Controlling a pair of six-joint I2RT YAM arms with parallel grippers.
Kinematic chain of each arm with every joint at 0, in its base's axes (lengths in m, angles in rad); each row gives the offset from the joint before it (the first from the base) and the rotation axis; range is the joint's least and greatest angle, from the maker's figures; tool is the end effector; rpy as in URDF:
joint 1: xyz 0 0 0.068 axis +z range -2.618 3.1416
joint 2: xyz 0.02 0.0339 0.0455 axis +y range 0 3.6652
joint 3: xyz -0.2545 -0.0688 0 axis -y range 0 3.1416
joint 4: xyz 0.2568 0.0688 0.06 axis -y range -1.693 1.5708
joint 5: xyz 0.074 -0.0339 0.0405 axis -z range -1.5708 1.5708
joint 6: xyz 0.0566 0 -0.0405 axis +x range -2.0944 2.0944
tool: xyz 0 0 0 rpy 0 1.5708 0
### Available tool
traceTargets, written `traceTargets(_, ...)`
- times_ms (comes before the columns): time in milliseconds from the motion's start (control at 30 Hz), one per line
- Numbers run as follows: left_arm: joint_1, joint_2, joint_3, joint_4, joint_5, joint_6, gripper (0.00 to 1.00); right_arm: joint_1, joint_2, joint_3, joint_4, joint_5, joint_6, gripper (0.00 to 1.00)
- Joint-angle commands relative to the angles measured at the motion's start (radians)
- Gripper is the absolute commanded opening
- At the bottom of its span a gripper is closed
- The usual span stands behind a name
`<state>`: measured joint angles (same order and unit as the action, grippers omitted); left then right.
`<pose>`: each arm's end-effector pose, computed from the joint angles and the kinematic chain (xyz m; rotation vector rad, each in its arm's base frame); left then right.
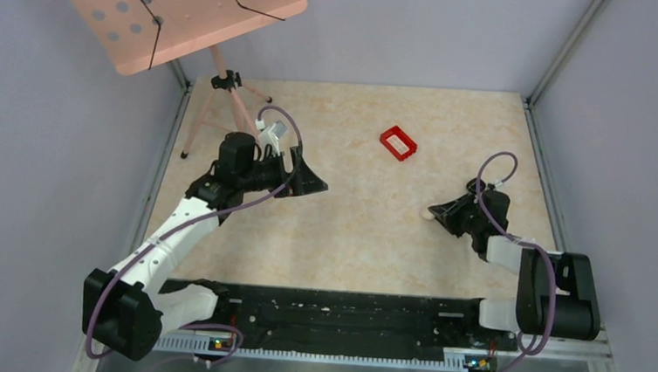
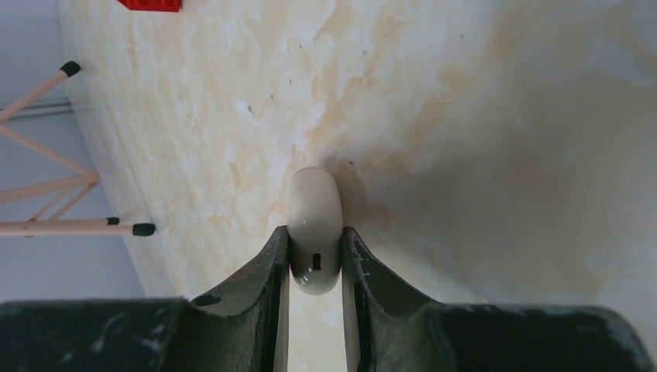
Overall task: Insert the wireless bluetooth earbuds into the charging case
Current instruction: Place the charging case at the center of the board, then reset both arms
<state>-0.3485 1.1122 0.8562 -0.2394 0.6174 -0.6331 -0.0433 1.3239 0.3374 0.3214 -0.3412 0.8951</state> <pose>0.2488 -0.1253 0.2776 0.1005 2.2007 -1.2169 0.2503 0.0081 0.1006 0.8749 2.1555 0.8297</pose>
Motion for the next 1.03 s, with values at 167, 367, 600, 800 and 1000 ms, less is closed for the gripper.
traceTargets(167,0.004,-0.028,-0.01,0.031,-0.025,0.012,0.92,-0.009,-0.067,0.087,-0.178,0.117,-0.103,0.69)
traceTargets(367,0.004,-0.038,-0.004,0.029,-0.027,0.02,0.92,-0.009,-0.267,0.163,-0.532,0.327,-0.188,0.93)
traceTargets(600,0.006,-0.061,0.012,0.003,-0.051,0.066,0.92,-0.009,-0.448,0.338,-0.796,0.461,-0.269,0.94)
traceTargets(800,0.007,-0.071,0.017,0.001,-0.072,0.073,0.91,-0.009,-0.586,0.421,-0.872,0.523,-0.273,0.94)
traceTargets(1000,0.008,-0.104,-0.012,0.016,-0.139,0.058,0.91,-0.008,-0.634,0.428,-0.874,0.56,-0.26,0.95)
